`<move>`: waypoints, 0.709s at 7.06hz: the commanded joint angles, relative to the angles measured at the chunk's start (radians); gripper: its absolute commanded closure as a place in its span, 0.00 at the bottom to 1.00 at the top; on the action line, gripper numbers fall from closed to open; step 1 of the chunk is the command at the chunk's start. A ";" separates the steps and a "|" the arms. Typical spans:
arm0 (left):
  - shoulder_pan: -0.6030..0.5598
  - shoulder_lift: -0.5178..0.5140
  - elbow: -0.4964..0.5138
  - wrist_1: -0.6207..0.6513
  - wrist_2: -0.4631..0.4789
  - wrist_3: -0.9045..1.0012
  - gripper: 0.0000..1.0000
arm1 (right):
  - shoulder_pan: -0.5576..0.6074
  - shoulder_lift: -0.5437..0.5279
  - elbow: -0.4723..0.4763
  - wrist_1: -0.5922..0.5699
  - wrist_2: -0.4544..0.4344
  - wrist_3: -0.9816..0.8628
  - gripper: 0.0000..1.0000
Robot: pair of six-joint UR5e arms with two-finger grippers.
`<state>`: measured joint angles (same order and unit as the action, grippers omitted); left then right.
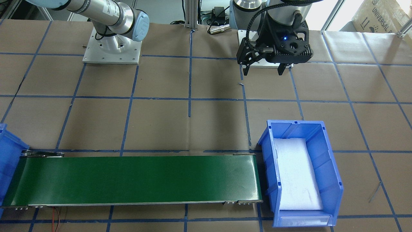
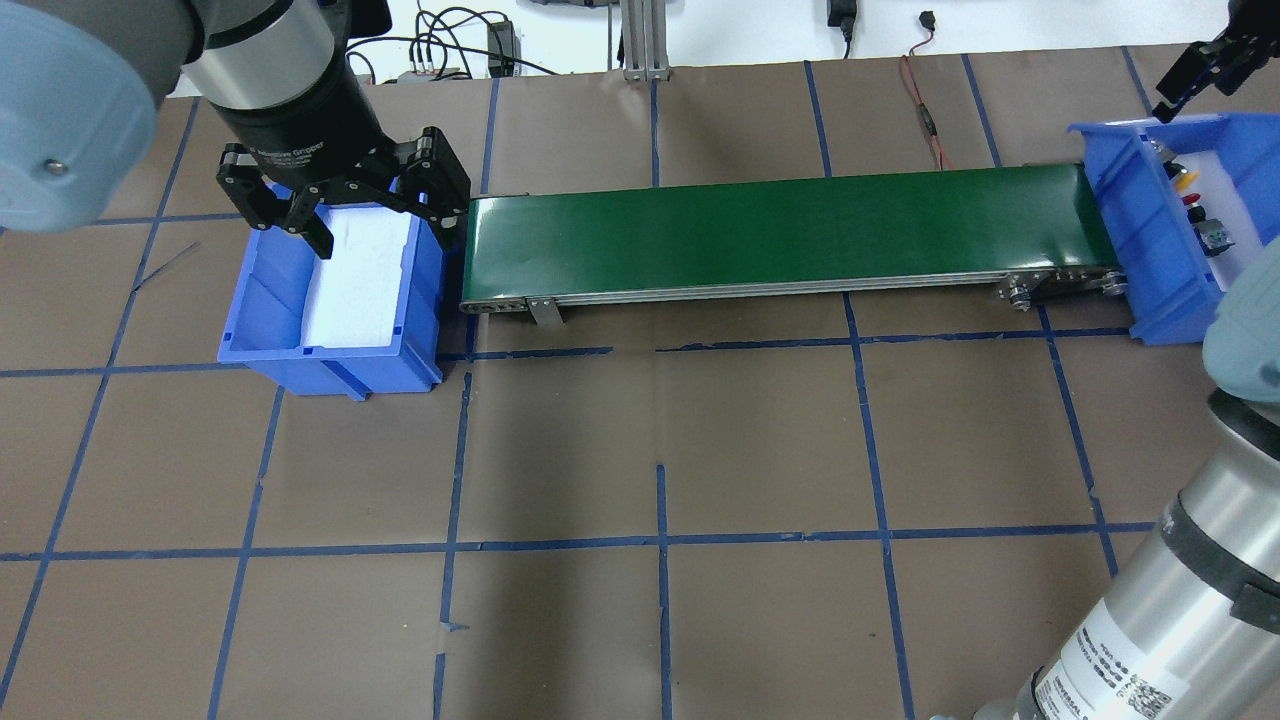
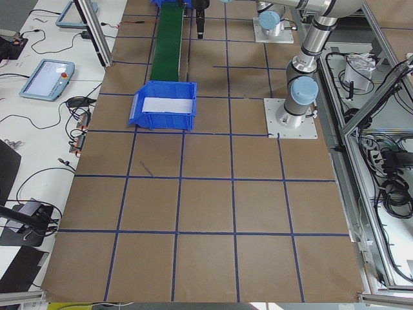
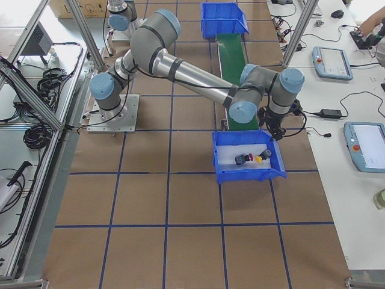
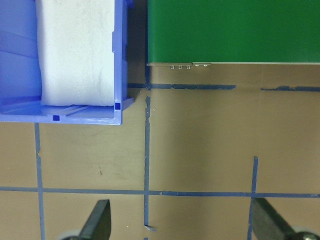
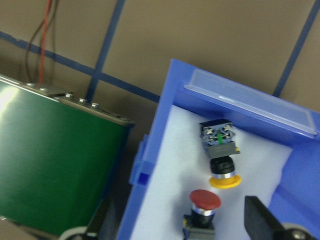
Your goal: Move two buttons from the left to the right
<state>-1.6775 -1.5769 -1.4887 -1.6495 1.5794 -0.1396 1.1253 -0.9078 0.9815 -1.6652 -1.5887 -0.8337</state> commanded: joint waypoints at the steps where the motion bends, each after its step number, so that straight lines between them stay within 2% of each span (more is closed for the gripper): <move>1: -0.001 0.000 -0.001 0.000 -0.001 0.000 0.00 | 0.124 -0.121 0.023 0.125 -0.013 0.230 0.09; 3: -0.002 0.000 -0.001 0.000 -0.002 -0.002 0.00 | 0.284 -0.224 0.090 0.195 -0.013 0.486 0.09; 5: -0.001 0.001 -0.001 -0.003 0.001 0.000 0.00 | 0.436 -0.354 0.251 0.183 -0.008 0.737 0.09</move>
<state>-1.6801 -1.5753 -1.4894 -1.6517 1.5784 -0.1401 1.4657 -1.1775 1.1349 -1.4792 -1.5982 -0.2622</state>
